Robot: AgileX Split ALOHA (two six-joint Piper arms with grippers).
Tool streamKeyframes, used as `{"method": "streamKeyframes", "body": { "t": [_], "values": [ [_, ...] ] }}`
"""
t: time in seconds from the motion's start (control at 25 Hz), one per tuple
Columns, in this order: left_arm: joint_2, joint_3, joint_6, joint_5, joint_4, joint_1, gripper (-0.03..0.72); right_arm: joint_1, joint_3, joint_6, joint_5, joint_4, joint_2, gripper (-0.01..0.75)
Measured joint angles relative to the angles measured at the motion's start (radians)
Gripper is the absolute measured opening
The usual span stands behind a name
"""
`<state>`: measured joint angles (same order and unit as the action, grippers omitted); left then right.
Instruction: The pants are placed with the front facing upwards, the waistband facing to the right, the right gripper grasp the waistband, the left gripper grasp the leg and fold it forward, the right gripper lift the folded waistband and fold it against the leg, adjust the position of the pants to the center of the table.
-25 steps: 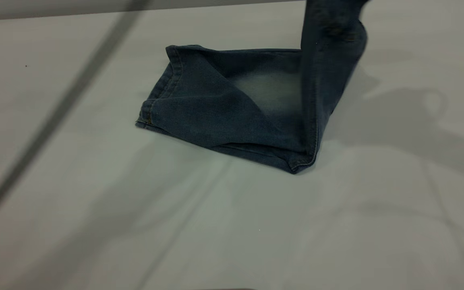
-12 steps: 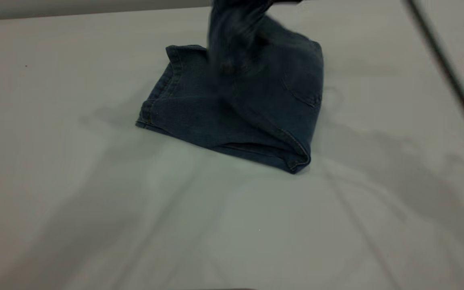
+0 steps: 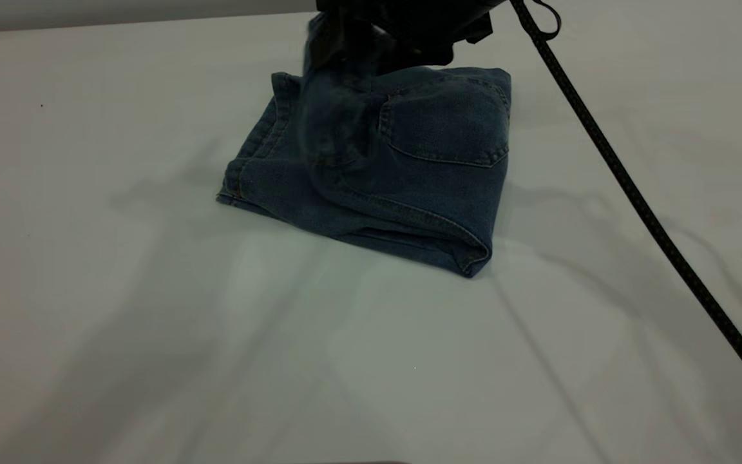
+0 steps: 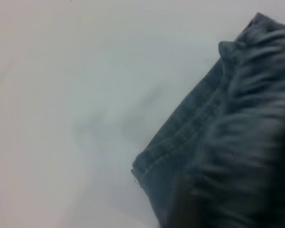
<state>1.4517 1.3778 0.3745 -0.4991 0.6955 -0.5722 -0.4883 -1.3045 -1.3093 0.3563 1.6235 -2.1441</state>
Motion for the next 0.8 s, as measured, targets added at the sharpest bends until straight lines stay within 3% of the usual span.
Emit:
{"method": "streamKeyframes", "body": {
  "t": [0.08,0.2,0.36,0.56,0.8],
  "values": [
    [0.008,-0.005,0.000,0.000,0.000,0.000,0.430,0.000,0.000,0.016,0.027,-0.035,0.000,0.605],
    [0.037,-0.011,0.000,0.000,0.000,0.000,0.430,0.000,0.000,0.072,0.073,-0.132,0.011,0.670],
    [0.108,-0.017,0.000,0.002,0.000,0.000,0.430,0.014,0.000,0.227,0.101,-0.355,0.058,0.657],
    [0.217,-0.021,0.001,0.000,-0.019,0.000,0.430,0.140,0.000,0.524,0.157,-0.653,0.127,0.603],
    [0.416,-0.021,-0.001,0.021,-0.077,0.000,0.430,0.306,0.000,0.704,0.405,-0.838,0.194,0.575]
  ]
}}
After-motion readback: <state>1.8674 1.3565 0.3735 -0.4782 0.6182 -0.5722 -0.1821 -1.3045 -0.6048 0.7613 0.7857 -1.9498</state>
